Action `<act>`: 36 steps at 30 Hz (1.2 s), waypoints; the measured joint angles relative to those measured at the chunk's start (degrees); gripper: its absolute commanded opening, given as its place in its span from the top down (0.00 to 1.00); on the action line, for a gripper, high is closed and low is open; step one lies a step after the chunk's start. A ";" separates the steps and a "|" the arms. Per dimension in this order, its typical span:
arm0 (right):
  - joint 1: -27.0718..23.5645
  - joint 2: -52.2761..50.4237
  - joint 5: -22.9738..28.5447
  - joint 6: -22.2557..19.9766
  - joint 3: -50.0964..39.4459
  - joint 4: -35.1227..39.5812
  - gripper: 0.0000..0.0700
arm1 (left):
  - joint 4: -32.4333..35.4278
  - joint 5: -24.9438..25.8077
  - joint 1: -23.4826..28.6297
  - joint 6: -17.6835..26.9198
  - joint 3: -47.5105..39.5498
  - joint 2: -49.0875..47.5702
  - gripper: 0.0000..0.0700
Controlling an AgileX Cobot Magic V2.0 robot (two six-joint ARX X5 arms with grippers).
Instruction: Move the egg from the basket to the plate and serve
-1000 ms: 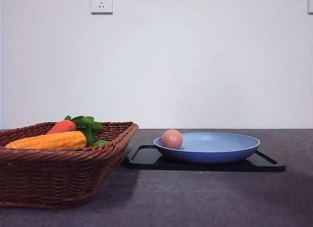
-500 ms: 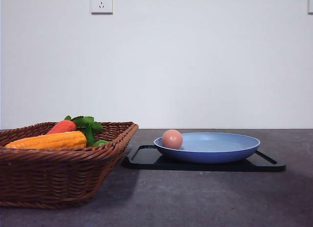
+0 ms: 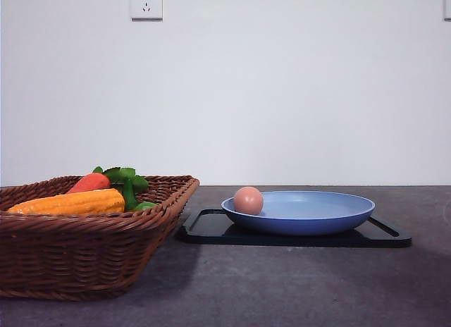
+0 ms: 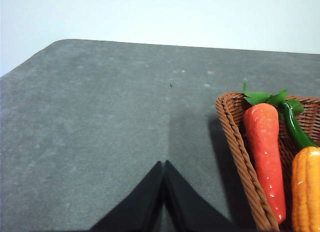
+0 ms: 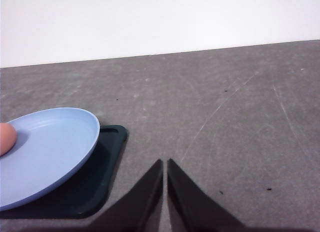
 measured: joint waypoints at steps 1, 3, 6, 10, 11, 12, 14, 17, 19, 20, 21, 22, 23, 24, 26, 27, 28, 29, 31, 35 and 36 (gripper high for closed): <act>0.00 0.00 0.00 0.00 0.00 0.00 1.00 | 0.00 0.00 0.00 0.00 0.00 0.00 1.00; 0.00 0.00 0.00 0.02 0.00 0.00 1.00 | 0.00 0.00 0.00 0.00 0.00 0.00 1.00; 0.00 0.00 0.00 0.02 0.00 0.00 1.00 | 0.00 0.00 0.00 0.00 0.00 0.00 1.00; 0.00 0.00 0.00 0.02 0.00 0.00 1.00 | 0.00 0.00 0.00 0.00 0.00 0.00 1.00; 0.00 0.00 0.00 0.02 0.00 0.00 1.00 | 0.00 0.02 0.00 0.00 0.00 0.00 1.00; 0.00 0.00 0.00 0.02 0.00 0.00 1.00 | 0.00 0.00 0.00 0.00 0.00 0.00 1.00; 0.00 0.00 0.00 0.02 0.00 0.00 1.00 | 0.00 0.00 0.00 0.00 0.00 0.00 1.00; 0.00 0.00 0.00 0.02 0.00 0.00 1.00 | 0.00 0.00 0.00 0.00 0.00 0.00 1.00; 0.00 0.00 0.00 0.02 0.00 0.00 1.00 | 0.00 0.00 0.00 0.00 0.00 0.00 1.00; 0.00 0.00 0.00 0.02 0.00 0.00 1.00 | 0.00 0.00 0.00 0.00 0.00 0.00 1.00; 0.00 0.00 0.00 0.02 0.00 0.00 1.00 | 0.00 0.00 0.00 0.00 0.00 0.00 1.00; 0.00 0.00 0.00 0.02 0.00 0.00 1.00 | 0.00 0.00 0.00 0.00 0.00 0.00 1.00; 0.00 0.00 0.00 0.02 0.00 0.00 1.00 | 0.00 0.02 0.00 0.00 0.00 0.00 1.00; 0.00 0.00 0.00 0.04 0.00 0.00 1.00 | 0.00 0.00 0.00 0.00 0.00 0.00 1.00; 0.00 0.00 0.00 0.02 0.00 0.00 1.00 | 0.00 0.00 0.00 0.00 0.00 0.00 1.00; 0.00 0.00 0.00 0.02 0.00 0.00 1.00 | 0.00 0.02 0.00 0.00 0.00 0.00 1.00; 0.00 0.00 0.00 0.02 0.00 0.00 1.00 | 0.00 0.00 0.00 0.00 0.00 0.00 1.00; 0.00 0.00 0.00 0.02 0.00 0.00 1.00 | 0.00 0.00 0.00 0.00 0.00 0.00 1.00; 0.00 0.00 0.00 0.02 0.00 0.00 1.00 | 0.00 0.02 0.00 0.00 0.00 0.00 1.00; 0.00 0.00 0.00 0.04 0.00 0.02 1.00 | 0.00 0.02 0.00 0.00 0.00 0.00 1.00; 0.00 0.00 0.00 0.02 0.00 0.00 1.00 | 0.00 0.00 0.00 0.00 0.00 0.00 1.00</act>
